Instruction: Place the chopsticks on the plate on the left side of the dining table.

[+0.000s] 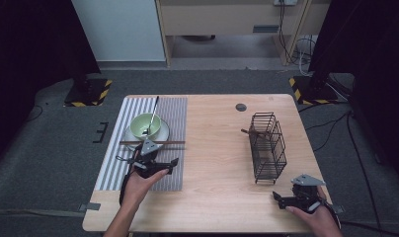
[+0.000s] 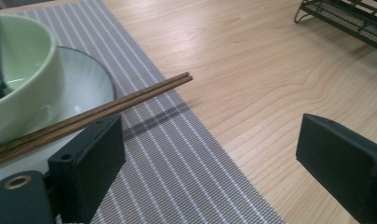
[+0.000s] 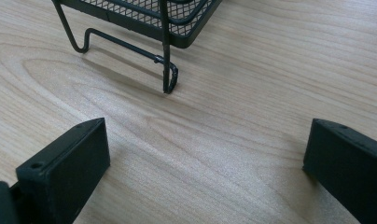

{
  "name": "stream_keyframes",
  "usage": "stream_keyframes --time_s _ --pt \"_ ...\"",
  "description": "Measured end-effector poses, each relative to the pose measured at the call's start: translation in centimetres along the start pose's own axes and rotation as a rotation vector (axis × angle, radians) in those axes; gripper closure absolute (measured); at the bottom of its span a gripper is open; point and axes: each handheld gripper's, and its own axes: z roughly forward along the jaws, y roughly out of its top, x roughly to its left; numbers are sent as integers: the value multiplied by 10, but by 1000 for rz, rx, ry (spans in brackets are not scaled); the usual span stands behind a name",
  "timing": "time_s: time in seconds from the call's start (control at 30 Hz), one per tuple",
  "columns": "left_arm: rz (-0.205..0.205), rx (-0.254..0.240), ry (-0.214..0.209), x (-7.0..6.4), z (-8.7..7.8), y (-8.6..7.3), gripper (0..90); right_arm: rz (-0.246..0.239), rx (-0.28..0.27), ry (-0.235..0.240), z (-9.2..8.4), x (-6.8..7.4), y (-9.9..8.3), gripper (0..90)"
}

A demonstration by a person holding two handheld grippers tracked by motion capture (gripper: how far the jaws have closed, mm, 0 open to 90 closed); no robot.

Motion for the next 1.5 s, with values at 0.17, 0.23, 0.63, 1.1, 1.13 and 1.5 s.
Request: stream_keyframes --time_s 0.17,0.23,0.63,1.1,1.13,1.5 --pt "24 12 -17 -10 7 3 75 0 0 0 0 0 0 4" --pt "36 18 -18 -14 9 3 75 0 0 0 0 0 0 5" --pt "50 35 -36 -26 23 7 77 0 0 1 0 0 0 4" --pt "75 77 -86 -59 58 18 76 0 0 0 0 0 0 4" --pt "80 84 -89 -62 61 18 76 0 0 0 0 0 0 4" --pt "130 152 -143 -96 96 14 70 0 0 0 0 0 0 4"
